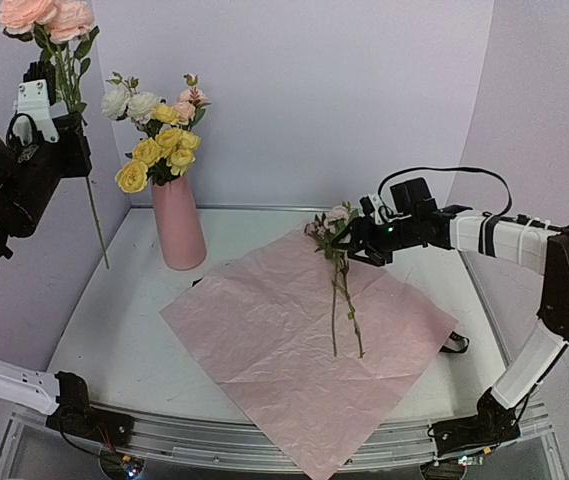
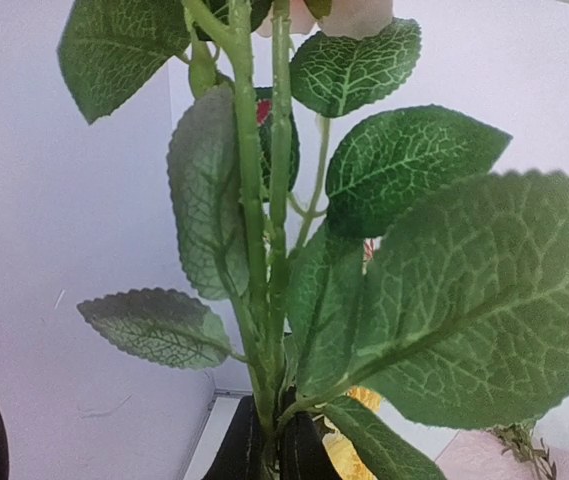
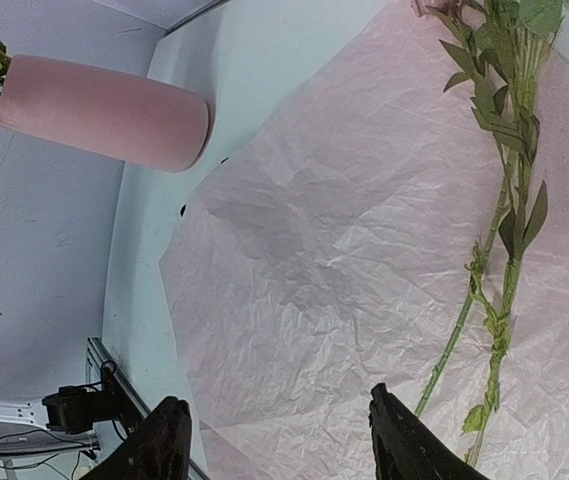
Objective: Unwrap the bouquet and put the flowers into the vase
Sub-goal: Pick up the fake flower from the wrapping paper.
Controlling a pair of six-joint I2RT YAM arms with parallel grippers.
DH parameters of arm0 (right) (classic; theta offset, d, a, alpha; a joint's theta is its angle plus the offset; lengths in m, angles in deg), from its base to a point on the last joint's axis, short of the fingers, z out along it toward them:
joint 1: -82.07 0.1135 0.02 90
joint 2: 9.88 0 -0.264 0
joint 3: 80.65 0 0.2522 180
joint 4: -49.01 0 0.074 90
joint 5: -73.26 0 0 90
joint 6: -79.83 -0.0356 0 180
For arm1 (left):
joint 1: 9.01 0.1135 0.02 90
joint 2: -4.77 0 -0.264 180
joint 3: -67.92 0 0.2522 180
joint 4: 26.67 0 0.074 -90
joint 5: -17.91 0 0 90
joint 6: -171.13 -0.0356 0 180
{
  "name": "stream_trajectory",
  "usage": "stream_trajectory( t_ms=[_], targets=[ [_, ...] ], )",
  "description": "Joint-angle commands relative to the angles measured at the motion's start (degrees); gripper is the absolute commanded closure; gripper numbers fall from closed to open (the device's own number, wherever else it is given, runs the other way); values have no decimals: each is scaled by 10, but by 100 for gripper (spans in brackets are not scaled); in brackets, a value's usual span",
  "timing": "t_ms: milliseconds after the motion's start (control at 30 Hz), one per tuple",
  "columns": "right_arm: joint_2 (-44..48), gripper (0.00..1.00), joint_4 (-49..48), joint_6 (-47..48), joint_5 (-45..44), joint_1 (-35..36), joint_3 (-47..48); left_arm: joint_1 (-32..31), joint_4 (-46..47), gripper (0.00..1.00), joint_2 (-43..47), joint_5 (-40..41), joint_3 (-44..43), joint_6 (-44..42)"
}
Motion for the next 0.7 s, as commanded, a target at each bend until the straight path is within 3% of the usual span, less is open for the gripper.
stream_trajectory(
  t_ms=[0,300,567,667],
  targets=[
    [-11,38,-3,3,21,1,32,8,117,100,-16,-1,-7,-70],
    [-22,38,-3,6,30,1,35,73,103,100,-64,-50,-14,-27],
    [-23,38,-3,4,36,0,36,221,-21,100,-107,-189,-74,54],
    [-23,38,-3,5,36,0,34,288,-43,100,-112,-275,-82,90]
  ],
)
